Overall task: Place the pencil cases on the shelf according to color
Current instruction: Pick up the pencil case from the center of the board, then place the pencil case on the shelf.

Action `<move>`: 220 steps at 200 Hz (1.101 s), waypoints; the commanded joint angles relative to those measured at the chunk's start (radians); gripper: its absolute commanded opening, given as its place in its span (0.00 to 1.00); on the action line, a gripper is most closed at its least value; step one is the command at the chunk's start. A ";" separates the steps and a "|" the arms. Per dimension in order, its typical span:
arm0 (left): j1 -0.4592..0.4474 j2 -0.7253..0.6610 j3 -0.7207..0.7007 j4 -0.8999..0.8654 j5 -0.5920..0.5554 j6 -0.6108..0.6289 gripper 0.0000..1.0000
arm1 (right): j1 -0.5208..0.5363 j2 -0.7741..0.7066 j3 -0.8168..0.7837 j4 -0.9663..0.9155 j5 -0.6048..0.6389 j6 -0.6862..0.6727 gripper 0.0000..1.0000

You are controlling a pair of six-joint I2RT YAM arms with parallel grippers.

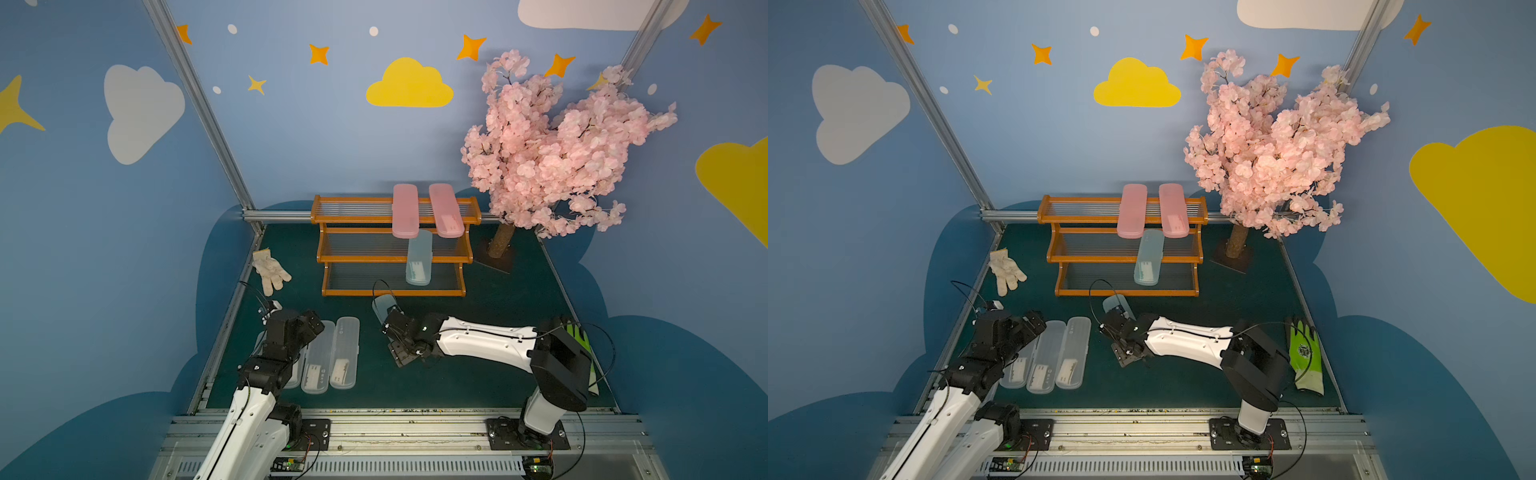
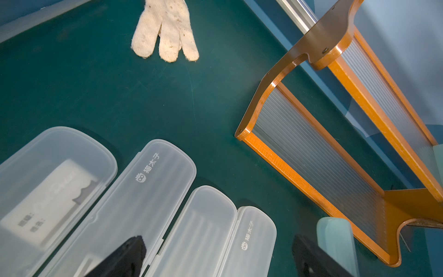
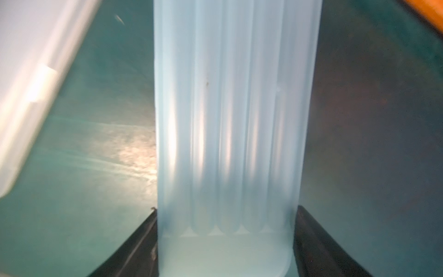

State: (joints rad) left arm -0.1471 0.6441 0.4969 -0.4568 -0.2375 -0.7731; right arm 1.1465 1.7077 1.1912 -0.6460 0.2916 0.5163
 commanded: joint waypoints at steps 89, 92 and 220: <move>-0.002 0.096 0.187 0.030 -0.036 0.099 1.00 | 0.011 0.014 0.345 -0.144 0.134 0.050 0.45; -0.002 0.101 0.192 0.033 -0.037 0.102 1.00 | 0.006 0.021 0.358 -0.143 0.131 0.045 0.45; 0.025 0.322 0.371 0.062 0.009 0.230 1.00 | -0.123 0.464 1.024 -0.302 0.133 0.075 0.42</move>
State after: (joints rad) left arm -0.1387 0.9554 0.8417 -0.4053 -0.2600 -0.5777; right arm 1.0401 2.1288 2.1300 -0.8967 0.4038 0.5720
